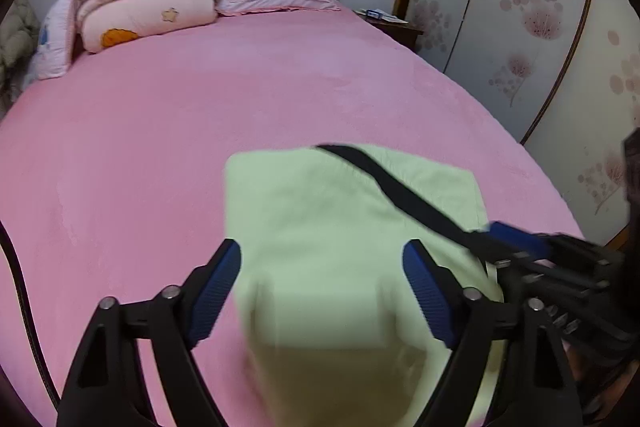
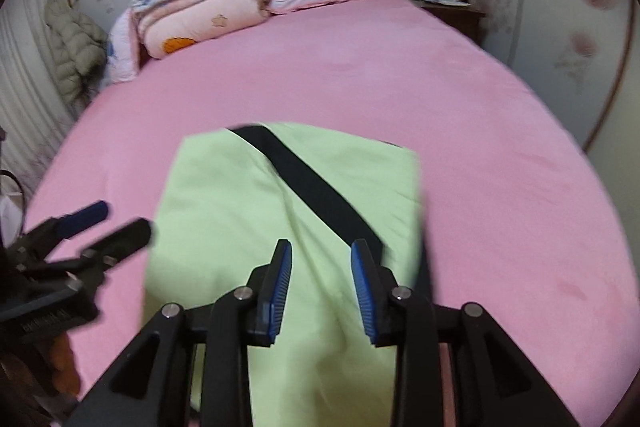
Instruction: Fold large clothes
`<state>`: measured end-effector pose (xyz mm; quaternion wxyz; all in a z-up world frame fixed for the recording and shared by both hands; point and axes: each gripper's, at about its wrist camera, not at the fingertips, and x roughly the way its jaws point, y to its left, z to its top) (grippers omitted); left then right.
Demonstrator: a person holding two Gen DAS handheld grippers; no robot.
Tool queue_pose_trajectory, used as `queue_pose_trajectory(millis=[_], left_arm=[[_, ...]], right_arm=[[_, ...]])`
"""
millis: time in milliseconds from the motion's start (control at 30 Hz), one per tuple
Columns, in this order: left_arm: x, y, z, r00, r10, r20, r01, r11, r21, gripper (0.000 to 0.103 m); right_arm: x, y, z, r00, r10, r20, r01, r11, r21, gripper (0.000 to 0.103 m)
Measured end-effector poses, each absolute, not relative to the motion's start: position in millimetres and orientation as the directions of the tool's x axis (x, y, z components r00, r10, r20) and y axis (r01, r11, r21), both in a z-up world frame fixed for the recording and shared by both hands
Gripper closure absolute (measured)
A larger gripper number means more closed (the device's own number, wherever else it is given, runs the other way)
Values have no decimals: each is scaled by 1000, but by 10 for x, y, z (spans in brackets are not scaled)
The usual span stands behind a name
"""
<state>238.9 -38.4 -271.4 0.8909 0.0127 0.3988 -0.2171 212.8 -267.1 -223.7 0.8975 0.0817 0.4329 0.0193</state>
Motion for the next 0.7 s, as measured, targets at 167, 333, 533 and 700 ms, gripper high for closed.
queue_pose_trajectory(millis=[167, 333, 533, 700], left_arm=[[2861, -589, -3030, 528, -398, -750, 394, 897, -199, 36], [3122, -765, -3356, 497, -353, -793, 398, 904, -153, 39], [3002, -964, -3524, 517, -284, -807, 441, 897, -33, 30], [2947, -986, -3391, 510, -291, -810, 454, 891, -35, 26]], right_arm=[[2796, -2700, -2676, 582, 111, -806, 37, 986, 162, 73], [3075, -3093, -3138, 521, 121, -845, 94, 976, 198, 103], [3050, -3064, -3230, 538, 121, -834, 86, 977, 197, 103], [3022, -3103, -3115, 493, 142, -859, 82, 975, 208, 100]])
